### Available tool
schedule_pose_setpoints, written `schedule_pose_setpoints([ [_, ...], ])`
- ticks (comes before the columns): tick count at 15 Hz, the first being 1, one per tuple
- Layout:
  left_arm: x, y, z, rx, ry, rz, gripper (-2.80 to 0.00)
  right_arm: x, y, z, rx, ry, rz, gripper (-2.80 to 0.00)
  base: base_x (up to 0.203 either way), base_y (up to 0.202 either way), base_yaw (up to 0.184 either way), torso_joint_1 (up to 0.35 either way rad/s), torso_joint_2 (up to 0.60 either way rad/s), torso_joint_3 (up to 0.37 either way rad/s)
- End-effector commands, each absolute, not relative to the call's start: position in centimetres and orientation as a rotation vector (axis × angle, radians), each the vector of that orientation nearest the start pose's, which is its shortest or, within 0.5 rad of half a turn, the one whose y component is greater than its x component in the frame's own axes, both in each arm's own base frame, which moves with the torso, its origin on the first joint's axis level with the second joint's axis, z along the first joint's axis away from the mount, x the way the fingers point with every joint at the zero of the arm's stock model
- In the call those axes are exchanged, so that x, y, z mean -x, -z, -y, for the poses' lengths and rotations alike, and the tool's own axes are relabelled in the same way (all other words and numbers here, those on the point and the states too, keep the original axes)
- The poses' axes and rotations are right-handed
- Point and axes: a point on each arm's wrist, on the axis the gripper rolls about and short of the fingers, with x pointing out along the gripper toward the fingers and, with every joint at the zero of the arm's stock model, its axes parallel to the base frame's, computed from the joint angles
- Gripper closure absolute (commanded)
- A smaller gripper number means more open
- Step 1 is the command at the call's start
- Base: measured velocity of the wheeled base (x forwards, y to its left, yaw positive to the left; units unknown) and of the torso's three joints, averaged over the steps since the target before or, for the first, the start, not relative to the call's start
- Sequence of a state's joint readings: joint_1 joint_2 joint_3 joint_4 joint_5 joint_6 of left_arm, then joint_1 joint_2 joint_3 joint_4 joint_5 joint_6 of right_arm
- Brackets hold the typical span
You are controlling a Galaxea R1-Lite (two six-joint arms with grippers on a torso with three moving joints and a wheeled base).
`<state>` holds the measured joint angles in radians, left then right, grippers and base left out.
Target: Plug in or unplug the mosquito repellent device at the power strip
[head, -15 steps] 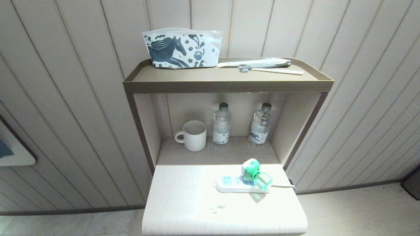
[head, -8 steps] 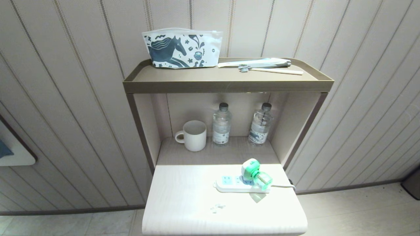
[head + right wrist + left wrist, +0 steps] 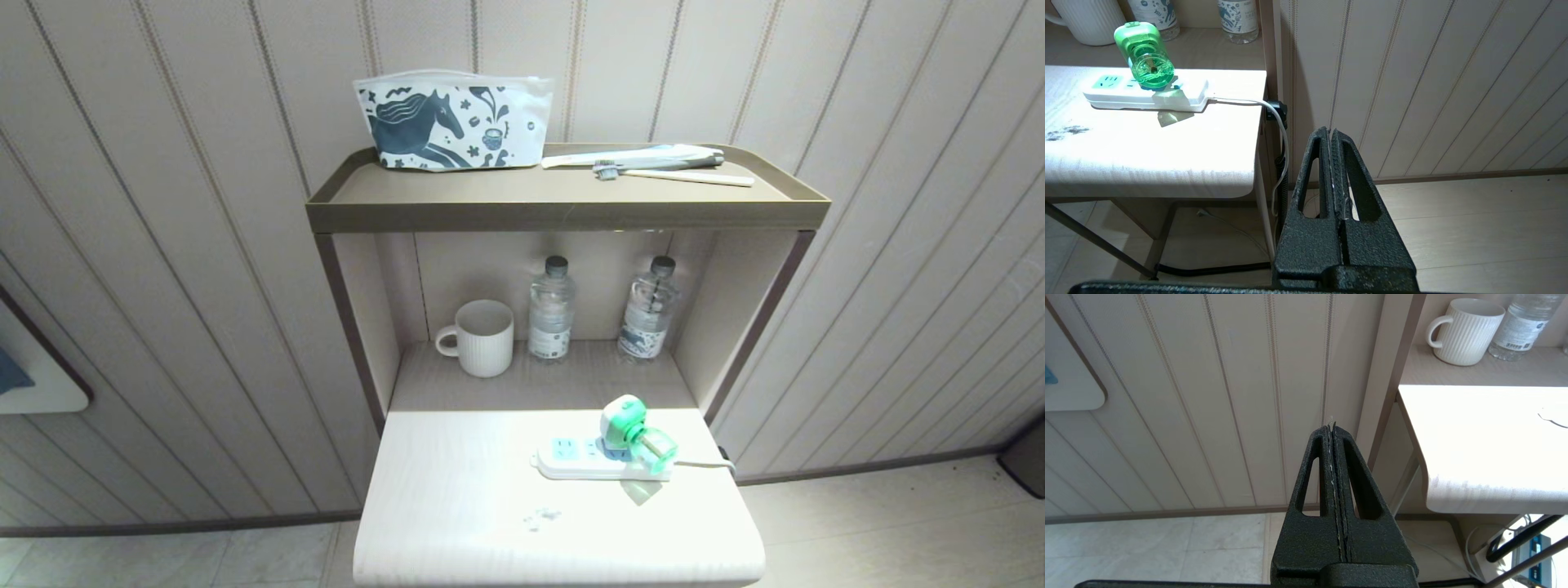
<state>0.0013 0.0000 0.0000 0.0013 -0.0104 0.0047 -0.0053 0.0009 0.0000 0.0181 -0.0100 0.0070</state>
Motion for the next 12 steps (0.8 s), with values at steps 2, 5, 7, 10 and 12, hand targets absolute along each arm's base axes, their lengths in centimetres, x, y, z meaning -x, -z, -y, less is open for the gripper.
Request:
schedule_pose_setpoints([
  [2, 2.27, -7.54, 0.03, -0.005, 0.009, -0.003, 0.00, 2.25, -7.37, 0.01, -0.008, 0.017, -0.023, 0.00, 0.000, 0.000, 0.000, 0.000, 0.00, 0.000],
  [5, 2.27, -7.53, 0.03, -0.005, 0.009, -0.004, 0.00, 2.25, -7.37, 0.03, -0.015, 0.025, -0.023, 0.00, 0.000, 0.000, 0.000, 0.000, 0.00, 0.000],
  [7, 2.27, -7.54, 0.02, -0.005, 0.008, -0.003, 0.00, 2.25, -7.37, 0.03, -0.015, 0.027, -0.023, 0.00, 0.000, 0.000, 0.000, 0.000, 0.00, 0.000],
  [10, 2.27, -7.54, 0.03, -0.005, 0.009, -0.003, 0.00, 2.25, -7.37, 0.03, -0.014, 0.026, -0.023, 0.00, 0.000, 0.000, 0.000, 0.000, 0.00, 0.000],
  [12, 2.27, -7.54, 0.03, -0.005, 0.009, -0.003, 0.00, 2.25, -7.37, 0.03, -0.014, 0.025, -0.023, 0.00, 0.000, 0.000, 0.000, 0.000, 0.00, 0.000],
])
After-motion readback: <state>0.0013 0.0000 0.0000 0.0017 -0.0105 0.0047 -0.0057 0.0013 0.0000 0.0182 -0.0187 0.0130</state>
